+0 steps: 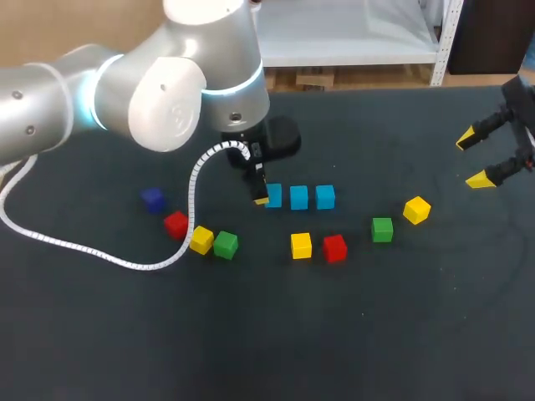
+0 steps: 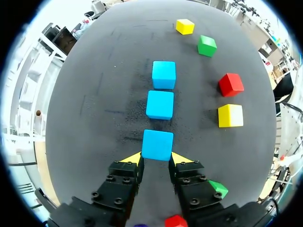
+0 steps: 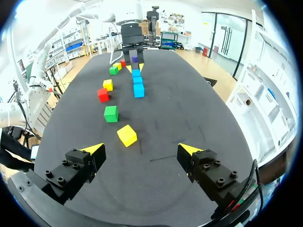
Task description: Place the blue cubes, place green cubes on the blue cubes, place the yellow cubes on the green cubes, then place the red cubes on the yellow cubes, and place purple cube on the red cubes.
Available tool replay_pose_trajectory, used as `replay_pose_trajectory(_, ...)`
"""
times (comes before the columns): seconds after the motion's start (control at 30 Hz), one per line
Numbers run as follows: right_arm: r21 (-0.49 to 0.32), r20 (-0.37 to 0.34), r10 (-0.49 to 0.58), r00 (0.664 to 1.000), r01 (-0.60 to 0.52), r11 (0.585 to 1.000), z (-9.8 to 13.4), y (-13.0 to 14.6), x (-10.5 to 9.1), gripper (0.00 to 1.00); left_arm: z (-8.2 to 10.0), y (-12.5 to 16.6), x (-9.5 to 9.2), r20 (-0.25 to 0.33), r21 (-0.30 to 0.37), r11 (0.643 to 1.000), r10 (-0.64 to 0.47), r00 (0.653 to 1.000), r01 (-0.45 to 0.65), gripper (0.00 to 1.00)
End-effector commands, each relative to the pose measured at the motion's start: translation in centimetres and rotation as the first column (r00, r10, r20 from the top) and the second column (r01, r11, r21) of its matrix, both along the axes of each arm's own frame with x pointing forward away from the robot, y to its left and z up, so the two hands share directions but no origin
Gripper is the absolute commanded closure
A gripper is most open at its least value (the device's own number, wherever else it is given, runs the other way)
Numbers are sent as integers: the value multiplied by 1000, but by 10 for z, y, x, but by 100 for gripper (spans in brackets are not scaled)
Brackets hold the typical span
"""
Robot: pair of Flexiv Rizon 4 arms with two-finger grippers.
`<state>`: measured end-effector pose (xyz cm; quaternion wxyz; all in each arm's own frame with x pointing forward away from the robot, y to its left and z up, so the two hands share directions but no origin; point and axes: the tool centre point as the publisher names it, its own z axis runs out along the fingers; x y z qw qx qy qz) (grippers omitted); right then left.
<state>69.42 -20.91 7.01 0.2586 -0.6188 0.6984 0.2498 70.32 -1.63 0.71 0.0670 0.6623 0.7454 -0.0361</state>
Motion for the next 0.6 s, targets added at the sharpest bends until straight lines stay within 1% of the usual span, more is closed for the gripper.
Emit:
replay_pose_trajectory(0.03, 1, 1, 0, 1000, 0, 1000, 0, 0, 0, 0, -2, -2, 2, -2, -1, 1000, -5, 1000, 5, 100)
replay_pose_trajectory(0.6, 1, 1, 0, 1000, 0, 1000, 0, 0, 0, 0, -5, -4, -2, -3, -8, 1000, -9, 1000, 9, 100)
